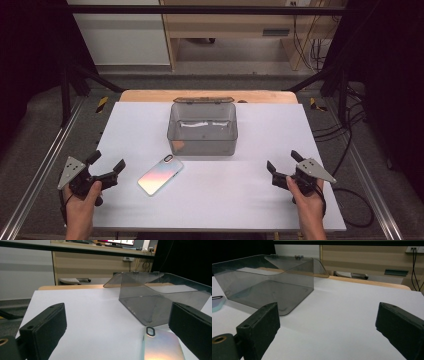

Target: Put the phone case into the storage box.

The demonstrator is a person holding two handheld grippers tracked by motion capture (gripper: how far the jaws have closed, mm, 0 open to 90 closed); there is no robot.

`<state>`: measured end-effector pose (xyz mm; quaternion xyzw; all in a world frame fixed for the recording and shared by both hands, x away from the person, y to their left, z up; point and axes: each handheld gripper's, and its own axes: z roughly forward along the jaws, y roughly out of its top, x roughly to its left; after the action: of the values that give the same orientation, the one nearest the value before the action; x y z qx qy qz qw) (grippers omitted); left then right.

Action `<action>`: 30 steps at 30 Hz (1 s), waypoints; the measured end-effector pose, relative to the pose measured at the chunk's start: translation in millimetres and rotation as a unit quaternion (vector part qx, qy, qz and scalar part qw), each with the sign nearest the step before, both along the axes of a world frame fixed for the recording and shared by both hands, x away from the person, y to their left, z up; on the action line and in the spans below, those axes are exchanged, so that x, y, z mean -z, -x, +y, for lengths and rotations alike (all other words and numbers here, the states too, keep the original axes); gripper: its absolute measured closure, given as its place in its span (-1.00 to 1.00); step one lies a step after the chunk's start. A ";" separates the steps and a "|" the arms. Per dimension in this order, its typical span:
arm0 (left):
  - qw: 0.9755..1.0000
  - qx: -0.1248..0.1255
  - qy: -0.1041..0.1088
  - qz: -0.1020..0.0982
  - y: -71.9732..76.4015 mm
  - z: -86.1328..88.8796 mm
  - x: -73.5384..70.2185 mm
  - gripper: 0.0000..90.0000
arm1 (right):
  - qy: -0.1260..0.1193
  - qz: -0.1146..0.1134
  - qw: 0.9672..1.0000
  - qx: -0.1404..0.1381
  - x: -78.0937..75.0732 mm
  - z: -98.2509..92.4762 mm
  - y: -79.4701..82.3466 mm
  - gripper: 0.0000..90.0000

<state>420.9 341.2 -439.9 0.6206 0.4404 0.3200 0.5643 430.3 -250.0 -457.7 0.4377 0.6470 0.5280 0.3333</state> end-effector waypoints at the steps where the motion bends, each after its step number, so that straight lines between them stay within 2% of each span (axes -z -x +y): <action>1: 1.000 0.000 0.000 0.001 -0.8 -0.3 -0.2 -0.96 | 0.001 0.001 1.000 -0.001 0.5 -0.1 -0.4 -0.87; 6: 1.000 -0.002 -0.007 0.008 -1.0 -1.2 -0.3 -0.96 | 0.001 0.007 1.000 0.004 -0.4 -1.7 0.4 -0.87; 10: 1.000 -0.007 -0.005 0.009 -0.3 0.8 -1.5 -0.94 | 0.003 0.012 1.000 0.010 -2.6 0.0 3.1 -0.89; 11: 1.000 -0.011 -0.009 0.018 -2.4 2.4 -0.5 -0.91 | 0.004 0.014 1.000 0.011 -2.8 0.9 3.3 -0.89; 12: 1.000 -0.011 -0.009 0.018 -2.4 2.4 -0.5 -0.88 | 0.006 0.014 1.000 0.012 -2.5 1.0 2.8 -0.89; 13: 0.999 -0.016 -0.013 0.040 -5.5 4.5 2.2 -0.82 | 0.006 0.019 1.000 0.013 -1.9 1.4 1.7 -0.89; 17: 0.997 -0.018 -0.027 0.065 -7.8 7.0 5.8 -0.51 | 0.009 0.028 0.999 0.015 0.0 1.7 -1.6 -0.89; 24: 0.997 0.001 -0.030 0.073 -8.5 7.3 5.9 -0.05 | 0.010 0.028 0.999 0.014 -0.4 1.7 0.4 -0.89; 27: 0.997 0.010 -0.033 0.075 -9.0 6.1 6.0 0.28 | 0.009 0.030 0.999 0.015 -0.2 1.7 0.2 -0.89; 30: 0.995 0.017 -0.045 0.087 -10.8 2.5 6.4 0.61 | 0.009 0.033 0.999 0.015 0.3 2.1 0.3 -0.89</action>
<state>431.7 343.7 -446.3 0.6780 0.4626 0.2747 0.5008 430.0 -247.9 -458.0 0.4612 0.6558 0.5023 0.3239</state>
